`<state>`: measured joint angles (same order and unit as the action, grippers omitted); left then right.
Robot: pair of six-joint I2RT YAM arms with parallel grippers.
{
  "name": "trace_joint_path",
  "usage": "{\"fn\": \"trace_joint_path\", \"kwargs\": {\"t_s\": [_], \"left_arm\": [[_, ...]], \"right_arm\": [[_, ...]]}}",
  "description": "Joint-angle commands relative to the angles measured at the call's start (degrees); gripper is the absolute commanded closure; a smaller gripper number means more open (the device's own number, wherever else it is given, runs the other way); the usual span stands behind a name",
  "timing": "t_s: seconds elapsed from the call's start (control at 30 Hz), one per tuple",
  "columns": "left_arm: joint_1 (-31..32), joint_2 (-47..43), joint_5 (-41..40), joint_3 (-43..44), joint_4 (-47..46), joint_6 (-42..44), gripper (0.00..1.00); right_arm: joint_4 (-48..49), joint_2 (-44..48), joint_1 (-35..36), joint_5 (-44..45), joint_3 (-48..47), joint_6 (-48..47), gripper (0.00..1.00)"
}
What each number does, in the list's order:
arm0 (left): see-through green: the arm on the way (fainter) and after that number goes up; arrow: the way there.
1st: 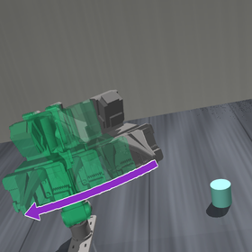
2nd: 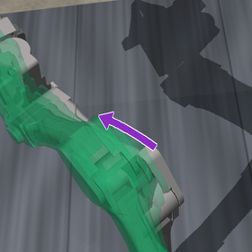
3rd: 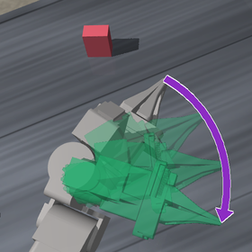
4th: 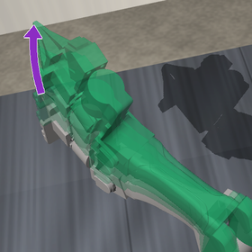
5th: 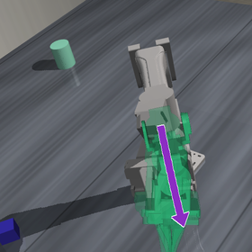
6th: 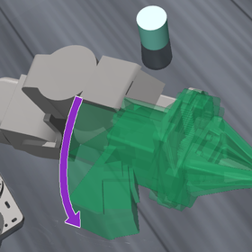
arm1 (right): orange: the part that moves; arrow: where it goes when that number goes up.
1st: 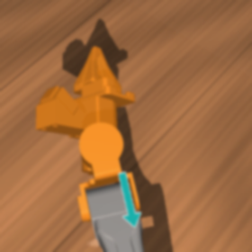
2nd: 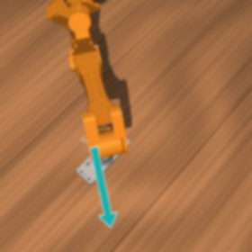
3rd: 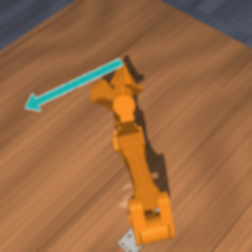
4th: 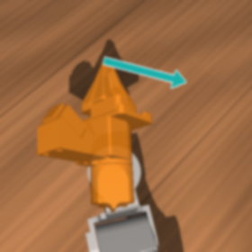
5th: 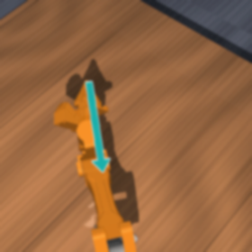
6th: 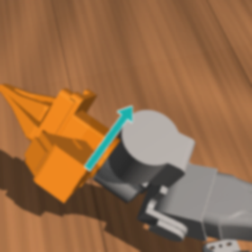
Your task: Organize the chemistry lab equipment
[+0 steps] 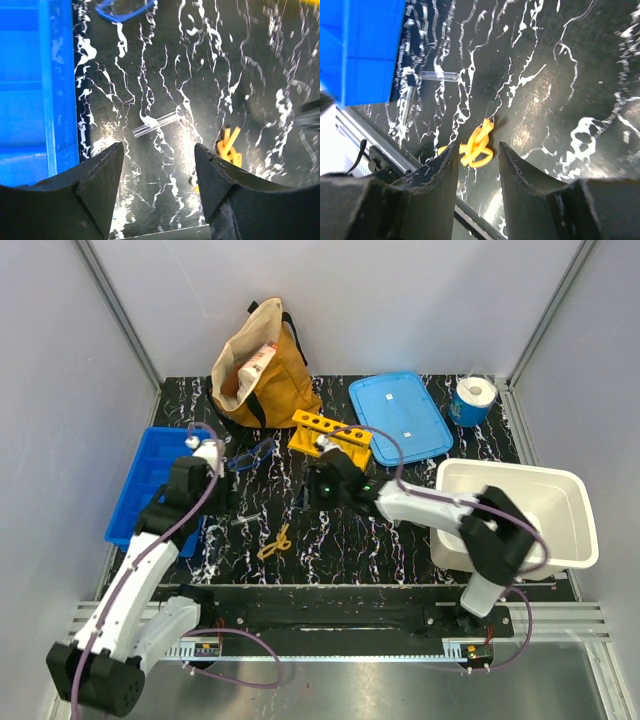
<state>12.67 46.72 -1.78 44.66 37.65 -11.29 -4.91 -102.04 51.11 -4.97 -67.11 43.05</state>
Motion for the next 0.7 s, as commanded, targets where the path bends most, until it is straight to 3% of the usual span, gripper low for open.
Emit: {"fn": "trace_joint_path", "kwargs": {"t_s": [0.0, 0.13, 0.3, 0.47, 0.67], "left_arm": [[5.2, 5.3, -1.5, 4.8, -2.6, 14.9, 0.36], [11.5, 12.4, -5.3, 7.5, 0.5, 29.0, 0.32], [13.6, 22.3, -4.4, 7.1, 3.8, 44.7, 0.32], [13.3, 32.5, -3.1, 7.6, 6.8, 47.2, 0.36], [10.2, 38.5, -4.0, 8.8, 7.0, 48.2, 0.41]], "right_arm": [[10.8, 17.4, -0.2, 4.7, 8.7, -9.8, 0.57], [12.9, 31.9, -0.2, 9.6, 17.3, -12.7, 0.57], [14.0, 47.1, -0.2, 16.0, 25.2, -14.5, 0.57], [12.0, 55.4, -0.2, 18.7, 27.7, -16.2, 0.57], [10.4, 59.6, -0.2, 21.0, 28.8, -17.9, 0.57]]}}
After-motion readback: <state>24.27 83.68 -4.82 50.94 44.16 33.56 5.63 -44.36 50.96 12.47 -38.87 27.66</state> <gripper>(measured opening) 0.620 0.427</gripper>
